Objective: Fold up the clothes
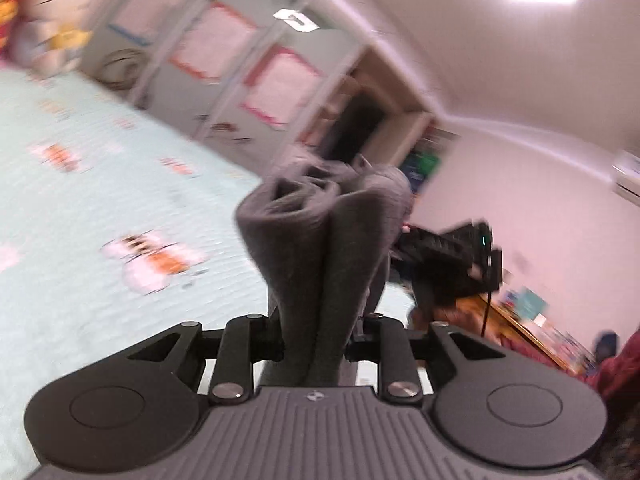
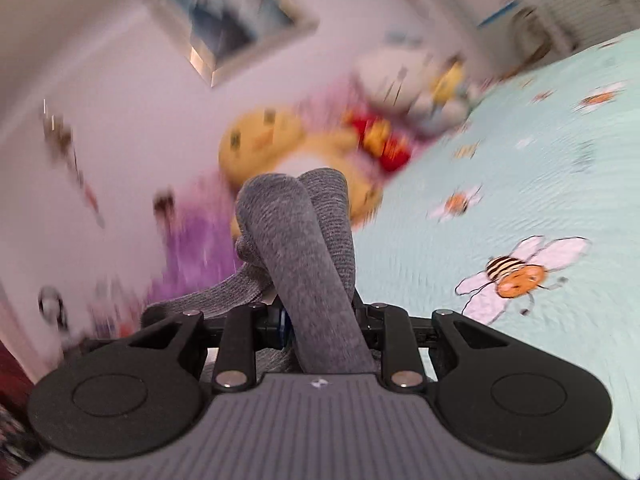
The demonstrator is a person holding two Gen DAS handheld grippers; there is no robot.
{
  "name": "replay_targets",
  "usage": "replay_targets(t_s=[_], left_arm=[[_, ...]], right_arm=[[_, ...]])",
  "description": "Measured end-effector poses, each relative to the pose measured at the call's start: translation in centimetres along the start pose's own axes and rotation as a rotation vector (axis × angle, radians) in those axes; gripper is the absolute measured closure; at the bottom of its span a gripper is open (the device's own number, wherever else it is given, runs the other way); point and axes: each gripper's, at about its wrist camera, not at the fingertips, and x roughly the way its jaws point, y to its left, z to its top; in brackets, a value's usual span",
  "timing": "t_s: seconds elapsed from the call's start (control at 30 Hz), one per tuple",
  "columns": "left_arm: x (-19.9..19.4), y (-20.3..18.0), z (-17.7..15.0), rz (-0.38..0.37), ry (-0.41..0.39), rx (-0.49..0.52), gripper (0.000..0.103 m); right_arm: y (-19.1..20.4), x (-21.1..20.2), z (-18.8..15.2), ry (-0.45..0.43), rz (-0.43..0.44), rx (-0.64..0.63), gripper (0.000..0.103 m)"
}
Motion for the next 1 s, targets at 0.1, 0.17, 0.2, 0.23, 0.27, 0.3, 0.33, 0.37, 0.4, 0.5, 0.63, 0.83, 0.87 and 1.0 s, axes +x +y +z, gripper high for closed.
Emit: replay_targets(t_s=[0.1,0.17,0.2,0.23,0.27,0.3,0.33,0.37,0.4,0.5,0.63,0.83,0.87,1.0], left_arm=[[2.1,-0.9,1.5,-0.094,0.072,0.022,0.078],[3.7,-1.5,2.4,-0.157,0.123,0.034,0.078],[4.8,-1.6,3.0,-0.193,0.151,0.036,0.078],[6.2,-1.7,3.5,-0.231,0.181,0.037,0.078],[7.8,-1.7,4.1,-0.263,0.211,0.037,0.078],[9.6,-1.4,4.4,-0.287,0.241,0.035,0.078],[11.8,-0.9,4.7,-0.302,0.273,0.027,0.078],[14.1,-0.2,4.9,-0.314,0.305,0.016,0.079],[16.5,0.6,4.9,-0.321,0.342,-0.001,0.079],[24.1,3.8,4.5,-0.288,0.456,-0.044,0.079],[31.5,9.0,4.0,-0.223,0.541,-0.121,0.079],[36.8,14.3,2.4,-0.069,0.639,-0.219,0.054],[36.6,15.0,2.3,-0.059,0.625,-0.27,0.051],[34.2,16.8,1.9,-0.021,0.532,-0.45,0.048]], right_arm=[[1.7,-5.3,-1.9,-0.088,-0.059,0.058,0.077],[2.2,-8.1,-2.5,-0.134,-0.106,0.108,0.077],[2.4,-9.4,-2.8,-0.156,-0.128,0.133,0.077],[2.0,-10.8,-2.8,-0.181,-0.139,0.157,0.077],[1.6,-12.0,-3.0,-0.205,-0.15,0.181,0.077],[0.8,-13.0,-3.1,-0.223,-0.17,0.205,0.077],[-0.1,-14.0,-3.2,-0.241,-0.189,0.23,0.077],[-1.5,-14.8,-3.3,-0.258,-0.215,0.265,0.077],[-3.2,-15.0,-3.4,-0.269,-0.241,0.298,0.077],[-9.3,-14.5,-3.9,-0.296,-0.317,0.415,0.077],[-17.1,-12.8,-4.5,-0.326,-0.358,0.567,0.079],[-23.6,-9.5,-5.0,-0.264,-0.484,0.693,0.077],[-24.3,-9.4,-5.3,-0.268,-0.492,0.722,0.074],[-24.7,-10.0,-5.7,-0.351,-0.416,0.79,0.058]])
